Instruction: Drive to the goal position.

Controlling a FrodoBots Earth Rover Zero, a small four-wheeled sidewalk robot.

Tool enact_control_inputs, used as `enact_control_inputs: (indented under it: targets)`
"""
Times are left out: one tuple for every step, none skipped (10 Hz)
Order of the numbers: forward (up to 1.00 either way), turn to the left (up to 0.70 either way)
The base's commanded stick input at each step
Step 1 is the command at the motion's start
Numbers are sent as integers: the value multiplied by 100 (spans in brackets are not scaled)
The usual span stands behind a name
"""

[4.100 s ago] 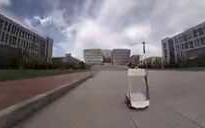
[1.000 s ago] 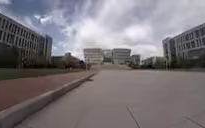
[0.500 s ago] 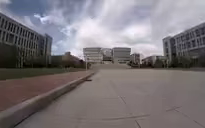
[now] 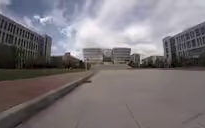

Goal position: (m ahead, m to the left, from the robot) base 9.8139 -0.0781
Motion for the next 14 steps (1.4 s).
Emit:
enact_control_inputs:
  targets:
    - [70, 0]
    - [70, 0]
    - [70, 0]
    - [70, 0]
    - [70, 0]
    - [70, 0]
    - [70, 0]
    - [70, 0]
    - [70, 0]
    - [70, 0]
    - [70, 0]
    - [70, 0]
    - [70, 0]
    - [70, 0]
